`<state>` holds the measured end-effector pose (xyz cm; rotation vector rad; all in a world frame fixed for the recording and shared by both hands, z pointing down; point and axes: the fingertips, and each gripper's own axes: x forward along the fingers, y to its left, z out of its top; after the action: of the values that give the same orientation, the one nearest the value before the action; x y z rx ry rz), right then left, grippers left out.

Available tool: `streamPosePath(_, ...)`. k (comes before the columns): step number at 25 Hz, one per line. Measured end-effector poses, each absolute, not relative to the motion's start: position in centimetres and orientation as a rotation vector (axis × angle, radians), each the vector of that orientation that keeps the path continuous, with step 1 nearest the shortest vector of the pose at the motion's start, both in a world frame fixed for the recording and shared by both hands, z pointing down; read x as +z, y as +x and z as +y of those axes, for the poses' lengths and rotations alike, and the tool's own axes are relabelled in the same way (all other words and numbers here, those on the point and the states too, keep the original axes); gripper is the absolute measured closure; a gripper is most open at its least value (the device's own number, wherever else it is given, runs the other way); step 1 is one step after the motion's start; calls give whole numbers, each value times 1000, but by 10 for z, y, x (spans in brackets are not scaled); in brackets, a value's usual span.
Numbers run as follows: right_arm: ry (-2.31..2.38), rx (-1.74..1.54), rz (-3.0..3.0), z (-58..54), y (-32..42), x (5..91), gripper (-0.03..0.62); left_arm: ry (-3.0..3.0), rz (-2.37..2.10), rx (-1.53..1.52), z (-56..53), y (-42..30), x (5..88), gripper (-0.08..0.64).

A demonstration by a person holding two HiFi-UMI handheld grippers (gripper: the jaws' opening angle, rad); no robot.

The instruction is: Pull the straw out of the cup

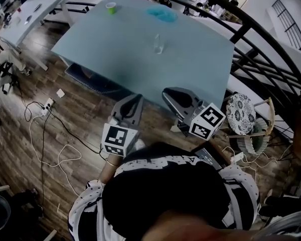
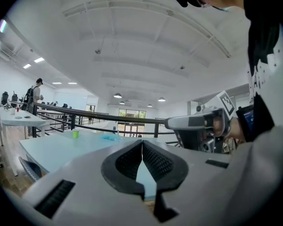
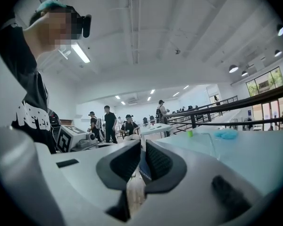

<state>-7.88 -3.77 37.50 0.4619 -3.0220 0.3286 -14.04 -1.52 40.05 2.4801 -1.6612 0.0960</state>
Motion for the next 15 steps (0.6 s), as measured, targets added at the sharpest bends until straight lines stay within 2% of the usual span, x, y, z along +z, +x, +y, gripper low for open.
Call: streamPosePath(15, 553, 330, -2981, -36, -95, 380, 554, 2490, -1616, 66, -15, -166, 412, 547)
